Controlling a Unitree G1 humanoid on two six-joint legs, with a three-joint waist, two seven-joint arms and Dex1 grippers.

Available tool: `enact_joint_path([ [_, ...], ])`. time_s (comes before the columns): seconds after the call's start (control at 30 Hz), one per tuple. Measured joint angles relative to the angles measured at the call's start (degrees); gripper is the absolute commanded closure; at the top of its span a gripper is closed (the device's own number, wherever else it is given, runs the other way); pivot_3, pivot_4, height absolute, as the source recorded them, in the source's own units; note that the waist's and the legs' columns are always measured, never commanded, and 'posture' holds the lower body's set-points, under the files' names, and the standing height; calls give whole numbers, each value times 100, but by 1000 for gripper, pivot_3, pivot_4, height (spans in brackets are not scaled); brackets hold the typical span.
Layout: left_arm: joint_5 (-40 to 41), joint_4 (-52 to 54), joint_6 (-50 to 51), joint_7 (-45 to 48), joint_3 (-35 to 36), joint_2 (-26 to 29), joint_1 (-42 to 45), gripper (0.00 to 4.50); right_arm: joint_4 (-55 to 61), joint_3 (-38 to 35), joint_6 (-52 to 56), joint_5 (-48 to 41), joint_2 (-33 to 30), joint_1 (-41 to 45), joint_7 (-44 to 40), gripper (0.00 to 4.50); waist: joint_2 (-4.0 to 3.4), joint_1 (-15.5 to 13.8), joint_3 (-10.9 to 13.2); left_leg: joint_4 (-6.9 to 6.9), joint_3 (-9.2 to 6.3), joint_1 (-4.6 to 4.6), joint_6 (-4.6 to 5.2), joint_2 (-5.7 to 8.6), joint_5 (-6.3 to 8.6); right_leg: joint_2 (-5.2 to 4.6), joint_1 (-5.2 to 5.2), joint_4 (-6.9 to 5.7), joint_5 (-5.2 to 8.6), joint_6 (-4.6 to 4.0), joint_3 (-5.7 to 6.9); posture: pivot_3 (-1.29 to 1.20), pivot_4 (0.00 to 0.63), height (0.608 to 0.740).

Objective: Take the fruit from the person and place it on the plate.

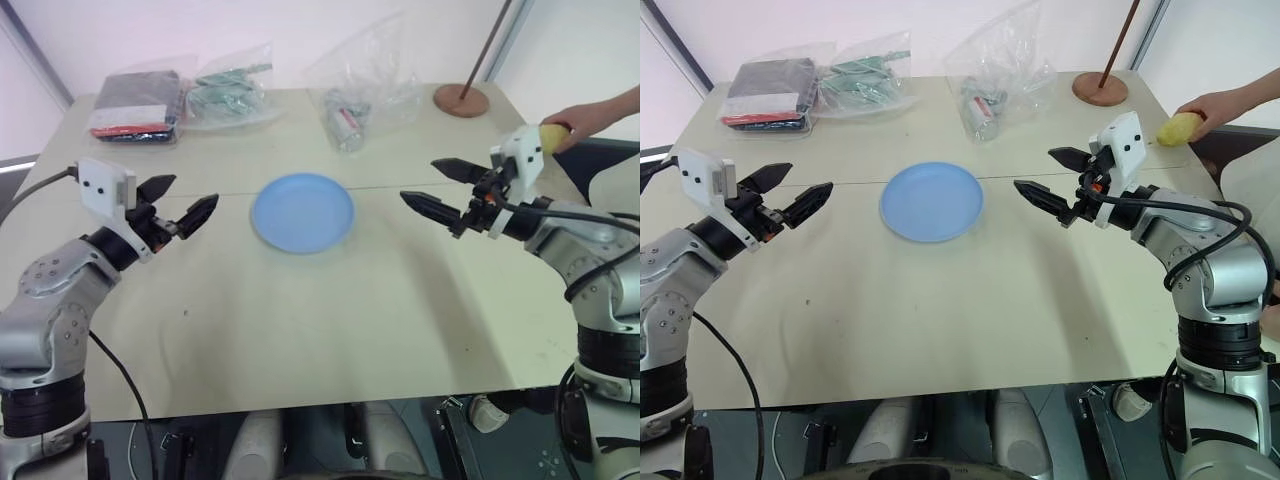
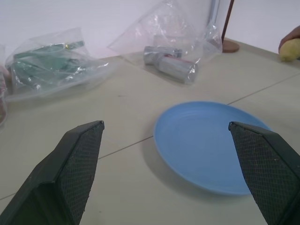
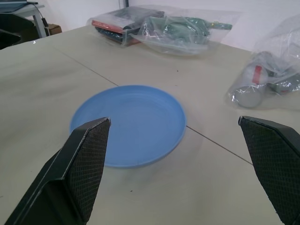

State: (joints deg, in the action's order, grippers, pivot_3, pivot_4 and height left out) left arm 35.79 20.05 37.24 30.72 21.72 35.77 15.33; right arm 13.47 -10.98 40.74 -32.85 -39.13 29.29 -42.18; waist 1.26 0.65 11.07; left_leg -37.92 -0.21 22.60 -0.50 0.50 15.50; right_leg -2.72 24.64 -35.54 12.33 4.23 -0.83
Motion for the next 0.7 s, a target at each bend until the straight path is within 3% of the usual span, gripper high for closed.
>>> enact_joint_path([
  [0.7,621,106,356,-243,233,137,8,48,245,-3,55,-132,-7,-279,99,16,0,1,0,0,1,0,0,0,0,7,0,0,0,0,0,0,150,740],
])
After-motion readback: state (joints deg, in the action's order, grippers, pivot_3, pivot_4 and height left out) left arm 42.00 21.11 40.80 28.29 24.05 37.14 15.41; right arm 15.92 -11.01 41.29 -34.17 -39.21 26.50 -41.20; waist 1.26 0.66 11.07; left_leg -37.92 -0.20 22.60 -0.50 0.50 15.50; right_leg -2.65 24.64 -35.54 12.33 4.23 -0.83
